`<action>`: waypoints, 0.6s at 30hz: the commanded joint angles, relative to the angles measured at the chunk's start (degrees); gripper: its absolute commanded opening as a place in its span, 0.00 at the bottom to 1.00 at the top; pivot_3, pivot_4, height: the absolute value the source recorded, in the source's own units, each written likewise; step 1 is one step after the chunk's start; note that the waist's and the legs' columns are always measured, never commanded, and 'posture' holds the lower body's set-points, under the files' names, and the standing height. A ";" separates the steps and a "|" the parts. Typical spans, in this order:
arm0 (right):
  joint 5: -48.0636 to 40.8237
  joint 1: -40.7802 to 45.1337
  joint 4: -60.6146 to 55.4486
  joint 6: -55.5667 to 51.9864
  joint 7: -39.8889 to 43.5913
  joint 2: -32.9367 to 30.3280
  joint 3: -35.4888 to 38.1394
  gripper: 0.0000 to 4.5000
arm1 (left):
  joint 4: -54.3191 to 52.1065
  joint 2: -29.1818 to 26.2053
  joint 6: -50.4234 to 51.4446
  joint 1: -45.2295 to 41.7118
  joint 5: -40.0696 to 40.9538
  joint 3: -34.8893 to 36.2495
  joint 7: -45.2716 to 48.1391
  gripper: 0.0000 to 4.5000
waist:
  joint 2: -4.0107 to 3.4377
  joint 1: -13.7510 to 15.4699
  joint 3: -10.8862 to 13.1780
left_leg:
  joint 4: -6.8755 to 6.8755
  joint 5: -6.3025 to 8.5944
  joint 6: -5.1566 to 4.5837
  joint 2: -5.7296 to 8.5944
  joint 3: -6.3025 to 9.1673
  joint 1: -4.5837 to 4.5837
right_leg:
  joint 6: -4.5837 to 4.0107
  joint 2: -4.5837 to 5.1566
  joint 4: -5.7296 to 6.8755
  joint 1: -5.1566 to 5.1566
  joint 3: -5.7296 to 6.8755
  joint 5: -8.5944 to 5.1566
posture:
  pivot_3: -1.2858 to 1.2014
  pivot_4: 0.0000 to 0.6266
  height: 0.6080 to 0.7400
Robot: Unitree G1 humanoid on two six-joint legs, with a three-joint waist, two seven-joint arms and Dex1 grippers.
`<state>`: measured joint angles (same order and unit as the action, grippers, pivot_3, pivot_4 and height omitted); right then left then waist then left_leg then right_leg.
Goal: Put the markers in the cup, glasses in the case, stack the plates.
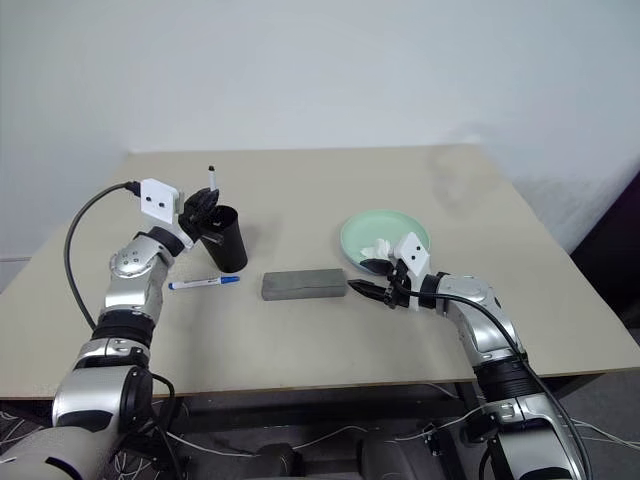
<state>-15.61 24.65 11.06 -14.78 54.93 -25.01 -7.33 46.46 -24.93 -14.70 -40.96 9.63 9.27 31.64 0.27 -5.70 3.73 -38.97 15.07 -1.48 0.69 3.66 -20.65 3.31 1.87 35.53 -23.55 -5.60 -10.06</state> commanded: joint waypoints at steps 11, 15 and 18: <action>-0.27 1.99 -0.77 1.11 0.12 0.17 1.14 0.59 | -5.76 -0.18 0.52 -0.94 1.85 1.37 0.70 0.78 | 0.01 0.00 0.01 | 0.02 0.00 0.00 0.00 -0.01 0.00 | 0.00 0.00 -0.03 0.00 0.00 0.00 | 0.52 0.00 0.97; -0.23 2.07 -0.73 1.09 0.04 0.21 1.14 0.59 | -6.51 -2.63 2.04 -2.18 3.11 1.91 5.26 0.78 | 0.01 -0.03 0.01 | 0.05 0.00 0.00 0.00 -0.01 0.00 | 0.00 0.00 -0.06 -0.01 0.00 0.00 | 0.52 0.00 0.97; -0.19 2.07 -0.74 1.08 0.08 0.15 1.12 0.59 | -6.33 -8.12 3.60 -3.95 3.16 0.73 13.55 0.78 | 0.08 -0.08 0.05 | 0.11 0.00 0.00 -0.02 -0.04 0.00 | -0.01 -0.01 -0.05 -0.06 0.00 0.00 | 0.52 0.00 0.97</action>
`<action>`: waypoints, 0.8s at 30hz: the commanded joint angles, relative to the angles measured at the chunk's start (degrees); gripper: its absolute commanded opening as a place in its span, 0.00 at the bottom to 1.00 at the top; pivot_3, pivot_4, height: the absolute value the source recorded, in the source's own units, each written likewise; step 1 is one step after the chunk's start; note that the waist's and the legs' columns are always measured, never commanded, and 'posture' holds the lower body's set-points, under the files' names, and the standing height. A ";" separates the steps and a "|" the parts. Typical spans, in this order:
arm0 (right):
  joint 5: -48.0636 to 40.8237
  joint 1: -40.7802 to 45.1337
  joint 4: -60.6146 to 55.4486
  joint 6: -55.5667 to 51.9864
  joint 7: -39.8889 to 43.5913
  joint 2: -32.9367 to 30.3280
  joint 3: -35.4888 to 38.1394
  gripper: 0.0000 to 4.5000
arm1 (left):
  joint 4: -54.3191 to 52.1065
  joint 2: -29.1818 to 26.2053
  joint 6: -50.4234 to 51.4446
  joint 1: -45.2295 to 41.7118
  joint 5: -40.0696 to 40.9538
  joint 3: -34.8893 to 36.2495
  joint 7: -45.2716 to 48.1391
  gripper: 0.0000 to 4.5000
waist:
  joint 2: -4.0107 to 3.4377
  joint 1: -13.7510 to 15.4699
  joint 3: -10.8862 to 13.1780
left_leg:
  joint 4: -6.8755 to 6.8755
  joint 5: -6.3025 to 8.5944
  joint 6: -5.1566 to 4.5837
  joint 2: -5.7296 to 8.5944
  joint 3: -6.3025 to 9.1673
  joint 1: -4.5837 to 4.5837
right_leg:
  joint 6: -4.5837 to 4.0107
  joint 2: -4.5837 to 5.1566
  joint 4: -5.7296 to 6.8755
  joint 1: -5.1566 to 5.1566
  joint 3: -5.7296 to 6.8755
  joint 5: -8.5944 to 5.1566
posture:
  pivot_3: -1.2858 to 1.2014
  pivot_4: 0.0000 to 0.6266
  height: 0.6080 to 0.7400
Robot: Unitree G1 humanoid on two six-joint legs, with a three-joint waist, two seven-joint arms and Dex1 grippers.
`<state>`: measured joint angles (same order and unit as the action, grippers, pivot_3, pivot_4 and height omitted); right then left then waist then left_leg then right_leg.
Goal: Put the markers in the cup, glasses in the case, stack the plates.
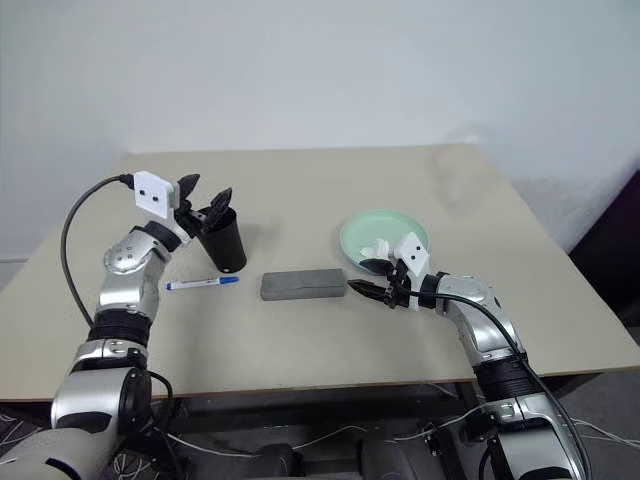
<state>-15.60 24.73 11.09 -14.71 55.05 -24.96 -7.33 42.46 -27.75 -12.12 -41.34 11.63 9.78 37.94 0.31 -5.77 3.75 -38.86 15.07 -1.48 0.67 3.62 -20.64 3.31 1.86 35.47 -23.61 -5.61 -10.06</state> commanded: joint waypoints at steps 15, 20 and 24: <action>0.26 3.30 1.36 2.20 0.29 0.85 0.69 0.59 | 7.18 -28.64 8.34 -10.05 -8.98 -16.02 53.02 0.78 | 0.09 0.03 0.09 | 0.29 0.01 0.01 -0.07 0.05 -0.12 | -0.02 0.01 -0.57 0.03 0.06 -0.01 | 0.52 0.00 0.97; 0.33 3.66 1.83 2.39 0.30 1.00 0.66 0.59 | 15.13 -27.51 2.72 -13.25 -16.67 -21.45 52.10 0.78 | 0.10 0.07 0.09 | 0.35 0.02 0.03 -0.07 0.06 -0.13 | -0.02 0.01 -0.57 0.00 0.06 -0.01 | 0.52 0.00 0.97; 0.32 3.95 1.95 2.36 0.33 1.04 0.62 0.59 | 22.23 -24.62 0.69 -16.43 -20.73 -23.51 48.52 0.78 | 0.13 0.07 0.09 | 0.31 0.02 0.02 -0.06 0.07 -0.17 | -0.01 0.01 -0.58 0.00 0.07 -0.01 | 0.52 0.00 0.97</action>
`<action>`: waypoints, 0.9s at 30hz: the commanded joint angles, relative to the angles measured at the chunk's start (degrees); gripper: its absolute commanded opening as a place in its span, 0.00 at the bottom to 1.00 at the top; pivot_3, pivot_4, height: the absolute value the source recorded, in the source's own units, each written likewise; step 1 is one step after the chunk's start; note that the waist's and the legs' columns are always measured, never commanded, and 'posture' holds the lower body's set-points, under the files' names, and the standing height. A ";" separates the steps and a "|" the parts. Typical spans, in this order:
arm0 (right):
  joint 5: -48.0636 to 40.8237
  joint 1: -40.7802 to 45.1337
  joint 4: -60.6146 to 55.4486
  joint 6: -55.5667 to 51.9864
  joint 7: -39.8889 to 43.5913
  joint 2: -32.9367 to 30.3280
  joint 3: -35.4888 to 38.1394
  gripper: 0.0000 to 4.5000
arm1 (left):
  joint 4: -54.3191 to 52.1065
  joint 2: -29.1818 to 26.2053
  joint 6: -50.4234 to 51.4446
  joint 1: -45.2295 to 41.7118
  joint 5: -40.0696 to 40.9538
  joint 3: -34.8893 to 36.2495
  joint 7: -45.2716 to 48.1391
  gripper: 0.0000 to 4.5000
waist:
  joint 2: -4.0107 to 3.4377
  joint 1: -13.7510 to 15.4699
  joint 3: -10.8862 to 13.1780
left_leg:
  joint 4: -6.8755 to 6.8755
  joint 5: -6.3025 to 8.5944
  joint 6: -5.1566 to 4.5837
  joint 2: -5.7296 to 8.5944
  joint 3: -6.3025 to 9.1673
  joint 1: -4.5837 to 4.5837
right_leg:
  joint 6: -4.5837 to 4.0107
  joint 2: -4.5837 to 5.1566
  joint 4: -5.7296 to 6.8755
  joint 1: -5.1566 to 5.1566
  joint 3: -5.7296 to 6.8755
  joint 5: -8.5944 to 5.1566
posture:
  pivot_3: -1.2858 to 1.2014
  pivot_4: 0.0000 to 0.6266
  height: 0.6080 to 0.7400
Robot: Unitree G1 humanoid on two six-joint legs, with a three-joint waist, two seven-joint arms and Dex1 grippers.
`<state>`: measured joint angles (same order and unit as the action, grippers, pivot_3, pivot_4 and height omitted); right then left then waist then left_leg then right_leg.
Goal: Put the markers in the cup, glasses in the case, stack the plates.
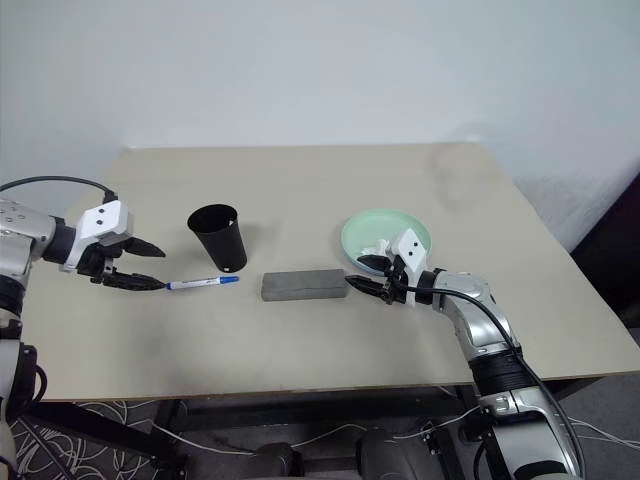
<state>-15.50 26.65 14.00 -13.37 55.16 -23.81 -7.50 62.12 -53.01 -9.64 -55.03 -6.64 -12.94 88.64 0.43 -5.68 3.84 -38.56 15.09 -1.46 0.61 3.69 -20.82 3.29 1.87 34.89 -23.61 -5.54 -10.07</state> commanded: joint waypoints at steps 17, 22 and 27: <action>-0.14 0.69 -2.98 0.06 -0.23 -1.16 1.18 0.59 | 13.20 9.45 -5.51 -6.24 -12.45 -3.91 -16.70 0.78 | 0.03 -0.01 -0.01 | -0.02 0.00 -0.01 0.02 -0.01 -0.02 | 0.02 0.00 0.02 -0.01 -0.02 0.01 | 0.52 0.00 0.97; -0.29 -0.56 -4.57 -0.51 -1.05 -1.17 1.44 0.59 | 14.38 11.01 -2.87 -5.80 -13.23 -3.82 -15.01 0.78 | 0.03 -0.02 -0.01 | -0.01 0.00 0.00 0.02 -0.01 -0.02 | 0.02 0.00 0.04 -0.03 -0.02 0.02 | 0.52 0.00 0.97; -0.51 -1.68 -6.13 -1.17 -1.80 -1.32 1.74 0.59 | 14.61 11.71 -1.16 -5.09 -13.38 -3.83 -11.55 0.78 | 0.05 -0.01 -0.02 | -0.03 0.00 -0.01 0.02 -0.01 -0.03 | 0.02 0.00 0.04 -0.01 -0.02 0.02 | 0.52 0.00 0.97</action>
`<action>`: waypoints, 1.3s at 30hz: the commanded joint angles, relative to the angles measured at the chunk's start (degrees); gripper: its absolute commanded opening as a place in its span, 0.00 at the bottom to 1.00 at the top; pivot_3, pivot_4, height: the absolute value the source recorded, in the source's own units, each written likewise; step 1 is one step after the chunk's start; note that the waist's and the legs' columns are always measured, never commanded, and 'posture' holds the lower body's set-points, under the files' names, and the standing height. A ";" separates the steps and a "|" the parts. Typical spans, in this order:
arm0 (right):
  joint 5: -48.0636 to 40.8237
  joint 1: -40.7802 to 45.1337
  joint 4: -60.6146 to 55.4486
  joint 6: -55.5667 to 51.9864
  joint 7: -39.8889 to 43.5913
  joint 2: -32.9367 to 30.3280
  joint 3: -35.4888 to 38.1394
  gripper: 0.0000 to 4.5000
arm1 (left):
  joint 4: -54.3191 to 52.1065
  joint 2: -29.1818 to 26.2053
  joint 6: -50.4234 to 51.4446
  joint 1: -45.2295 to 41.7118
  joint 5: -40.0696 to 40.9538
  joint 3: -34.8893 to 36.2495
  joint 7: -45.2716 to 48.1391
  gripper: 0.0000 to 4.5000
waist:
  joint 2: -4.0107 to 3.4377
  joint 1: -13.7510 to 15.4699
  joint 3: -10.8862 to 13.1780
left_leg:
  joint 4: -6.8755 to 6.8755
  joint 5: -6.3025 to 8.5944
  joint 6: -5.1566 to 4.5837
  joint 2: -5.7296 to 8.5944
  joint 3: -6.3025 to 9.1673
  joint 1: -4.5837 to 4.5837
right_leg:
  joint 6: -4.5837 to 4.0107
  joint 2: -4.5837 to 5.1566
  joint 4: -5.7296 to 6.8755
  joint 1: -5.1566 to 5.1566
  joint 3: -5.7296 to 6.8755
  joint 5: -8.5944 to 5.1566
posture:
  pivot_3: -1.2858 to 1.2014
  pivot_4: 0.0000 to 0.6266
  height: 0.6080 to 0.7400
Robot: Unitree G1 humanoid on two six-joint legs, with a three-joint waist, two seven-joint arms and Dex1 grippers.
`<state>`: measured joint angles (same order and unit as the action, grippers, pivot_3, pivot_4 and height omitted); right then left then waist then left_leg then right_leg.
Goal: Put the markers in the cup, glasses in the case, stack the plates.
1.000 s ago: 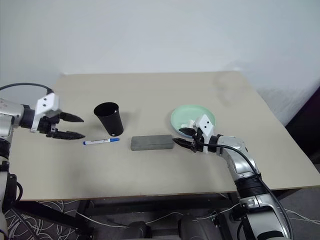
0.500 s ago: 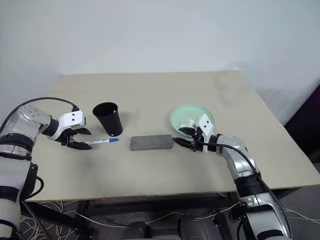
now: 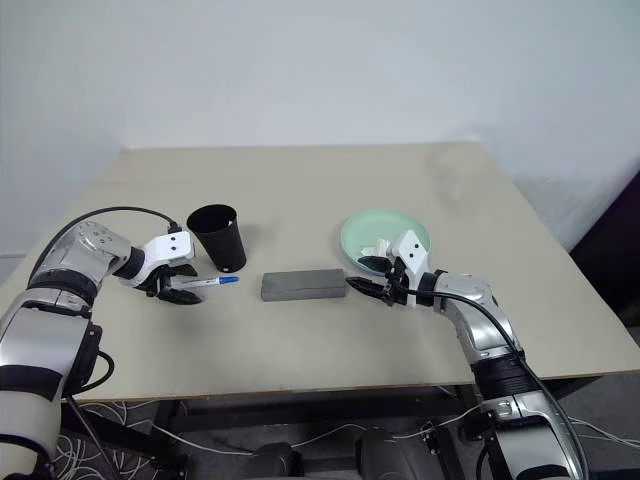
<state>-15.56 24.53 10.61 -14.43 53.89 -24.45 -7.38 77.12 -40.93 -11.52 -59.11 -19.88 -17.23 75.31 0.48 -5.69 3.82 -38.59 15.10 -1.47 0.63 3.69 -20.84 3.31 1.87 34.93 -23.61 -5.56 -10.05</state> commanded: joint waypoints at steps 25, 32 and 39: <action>-0.71 0.78 -2.65 -0.50 -0.76 -0.74 1.73 0.59 | -6.32 -0.62 -4.39 1.09 11.44 9.43 15.88 0.02 | 0.01 0.02 0.00 | -0.05 0.00 0.00 0.00 0.00 0.00 | -0.01 0.00 0.02 0.02 0.00 0.01 | 0.52 0.00 0.97; -0.72 0.68 -2.44 -0.56 -0.36 -0.64 1.46 0.59 | -28.97 1.52 9.31 7.02 33.95 19.45 16.23 0.02 | 0.01 -0.05 0.00 | -0.11 0.00 0.00 -0.01 0.01 0.00 | 0.00 0.04 0.04 0.04 -0.03 0.01 | 0.52 0.00 0.97; -0.38 1.93 -1.14 -0.27 0.47 -0.07 0.84 0.59 | -38.26 6.71 10.22 9.54 39.61 30.04 -4.25 0.02 | 0.00 -0.01 -0.01 | -0.15 -0.01 0.00 -0.04 0.03 0.15 | 0.00 0.01 0.19 0.10 -0.01 0.02 | 0.52 0.00 0.97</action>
<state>-15.62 24.41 10.16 -15.41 53.99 -24.51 -7.32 40.25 -34.40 0.47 -48.87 18.56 9.85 76.75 0.48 -5.70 3.82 -38.76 15.09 -1.47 0.58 3.73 -20.64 3.32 1.88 35.12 -23.47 -5.56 -10.04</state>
